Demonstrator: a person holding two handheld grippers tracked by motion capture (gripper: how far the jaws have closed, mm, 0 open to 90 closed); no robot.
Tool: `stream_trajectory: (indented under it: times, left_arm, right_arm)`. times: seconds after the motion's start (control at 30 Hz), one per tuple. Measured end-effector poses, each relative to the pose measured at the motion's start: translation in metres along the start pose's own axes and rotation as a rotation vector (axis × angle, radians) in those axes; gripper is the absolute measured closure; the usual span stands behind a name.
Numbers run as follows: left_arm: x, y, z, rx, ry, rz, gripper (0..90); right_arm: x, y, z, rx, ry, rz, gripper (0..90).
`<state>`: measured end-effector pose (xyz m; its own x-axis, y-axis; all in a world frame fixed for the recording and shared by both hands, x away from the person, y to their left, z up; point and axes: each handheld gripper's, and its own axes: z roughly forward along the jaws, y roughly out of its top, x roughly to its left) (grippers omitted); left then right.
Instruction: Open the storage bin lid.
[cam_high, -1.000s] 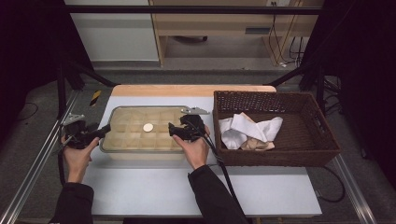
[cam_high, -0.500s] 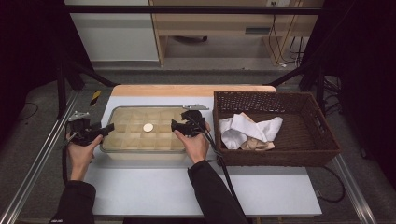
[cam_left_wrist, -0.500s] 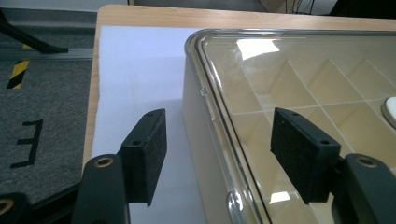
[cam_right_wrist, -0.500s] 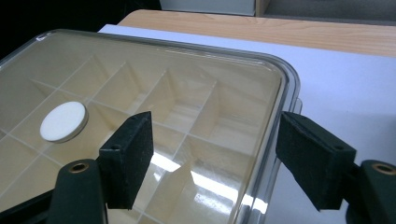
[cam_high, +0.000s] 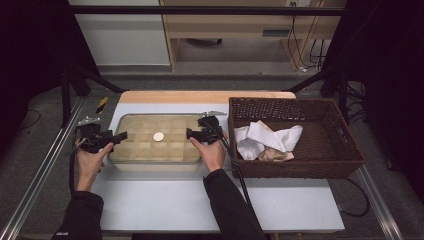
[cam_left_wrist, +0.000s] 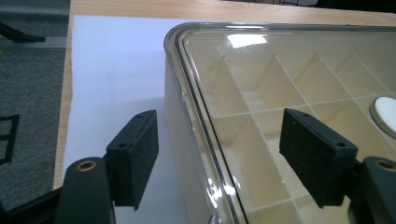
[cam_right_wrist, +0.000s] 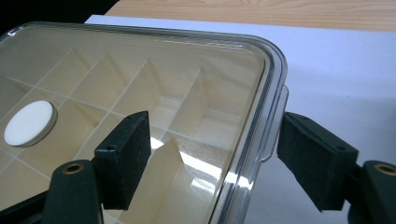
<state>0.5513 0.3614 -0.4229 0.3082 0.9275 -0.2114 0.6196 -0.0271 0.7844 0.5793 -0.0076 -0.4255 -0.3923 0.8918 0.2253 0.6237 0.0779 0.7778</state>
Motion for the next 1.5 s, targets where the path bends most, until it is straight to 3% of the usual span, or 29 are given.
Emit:
stream_trajectory:
  times: [0.17,0.23,0.37,0.7,1.0,1.13,1.5]
  left_arm:
    - [-0.004,-0.001,0.005,0.015,-0.054,0.001,24.9]
    - [-0.006,-0.001,0.006,0.016,-0.053,0.001,23.8]
    - [-0.004,-0.002,0.006,0.026,-0.069,-0.037,25.7]
    - [-0.002,-0.002,-0.004,-0.022,-0.048,-0.073,39.1]
    - [0.001,-0.002,-0.018,-0.091,-0.070,-0.101,48.9]
    - [-0.003,-0.001,-0.028,-0.113,-0.064,-0.077,50.4]
    - [-0.011,-0.003,-0.051,-0.179,-0.080,-0.062,58.4]
  right_arm:
    - [-0.001,0.003,0.003,0.023,0.023,0.008,24.3]
    - [0.000,0.004,0.004,0.036,0.025,0.003,23.5]
    - [-0.001,0.004,0.004,0.041,0.037,0.016,24.4]
    - [-0.002,0.007,0.001,0.026,0.039,0.062,31.8]
    - [0.000,0.011,-0.012,-0.046,0.040,0.059,40.8]
    - [0.004,0.014,-0.022,-0.083,0.043,0.054,44.4]
    - [0.008,0.018,-0.055,-0.151,0.056,0.058,56.0]
